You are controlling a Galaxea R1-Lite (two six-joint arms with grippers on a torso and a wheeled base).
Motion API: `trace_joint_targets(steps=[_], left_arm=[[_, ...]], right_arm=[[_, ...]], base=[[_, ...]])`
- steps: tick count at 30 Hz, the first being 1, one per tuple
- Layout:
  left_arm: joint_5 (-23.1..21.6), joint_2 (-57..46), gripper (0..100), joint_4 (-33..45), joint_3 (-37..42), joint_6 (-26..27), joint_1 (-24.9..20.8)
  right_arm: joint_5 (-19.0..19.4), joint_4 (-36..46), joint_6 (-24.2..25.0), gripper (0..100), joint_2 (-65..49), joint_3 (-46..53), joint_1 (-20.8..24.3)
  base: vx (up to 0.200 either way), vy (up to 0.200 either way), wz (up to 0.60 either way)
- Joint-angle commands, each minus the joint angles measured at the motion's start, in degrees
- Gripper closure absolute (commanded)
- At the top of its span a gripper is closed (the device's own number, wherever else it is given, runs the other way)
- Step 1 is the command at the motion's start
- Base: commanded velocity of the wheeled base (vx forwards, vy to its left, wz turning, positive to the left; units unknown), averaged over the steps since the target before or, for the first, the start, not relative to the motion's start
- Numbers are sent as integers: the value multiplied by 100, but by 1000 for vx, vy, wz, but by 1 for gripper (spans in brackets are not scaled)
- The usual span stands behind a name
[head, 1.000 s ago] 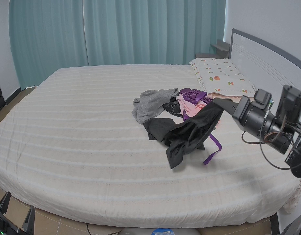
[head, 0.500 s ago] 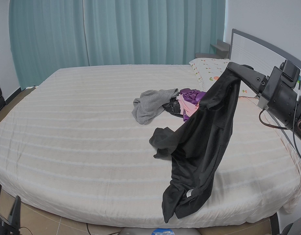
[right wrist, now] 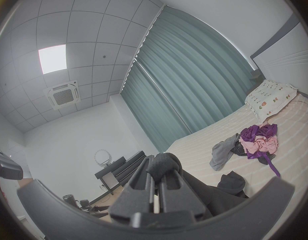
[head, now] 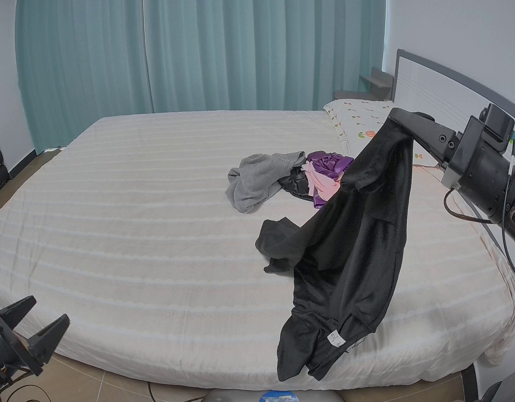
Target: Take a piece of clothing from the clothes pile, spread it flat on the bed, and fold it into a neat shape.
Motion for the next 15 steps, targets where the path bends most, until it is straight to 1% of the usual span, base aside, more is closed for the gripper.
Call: trace_joint_targets(steps=[1,2,3,7,8,9,11,12,13,15], left_arm=[[-120,2413,0,-572,63,-3,-799],[-120,2765,0,-774,54,-12,-923],[-120,2765,0,-774,54,-12,-923],[-120,4487,0,-1847,54,-12,-1344],[-102,4795,0,-2084,54,-12,-1415],[-102,4900,0,-2154,54,-12,-1432],[-50,5814,0,-2893,11,-21,-1678],[-50,5920,0,-2981,2,-29,-1705],[12,6456,0,-3455,-42,-161,-1889],[196,7054,0,-3974,-244,-434,-2197]], right_arm=[[2,-8,-3,100,82,-5,-4],[2,0,-3,100,82,-40,-22],[2,0,-3,100,82,-40,-22],[2,0,-12,100,90,-76,13],[2,0,-12,100,99,-84,4],[2,0,-12,100,90,-84,4],[2,-8,-12,100,90,-76,-22],[2,-8,-12,100,90,-76,-22],[-7,-8,-12,100,90,-76,-40],[-7,-8,-12,100,82,-93,-40]], base=[[0,0,0],[0,0,0],[0,0,0],[0,0,0],[0,0,0],[0,0,0],[0,0,0],[0,0,0],[0,0,0],[0,0,0]])
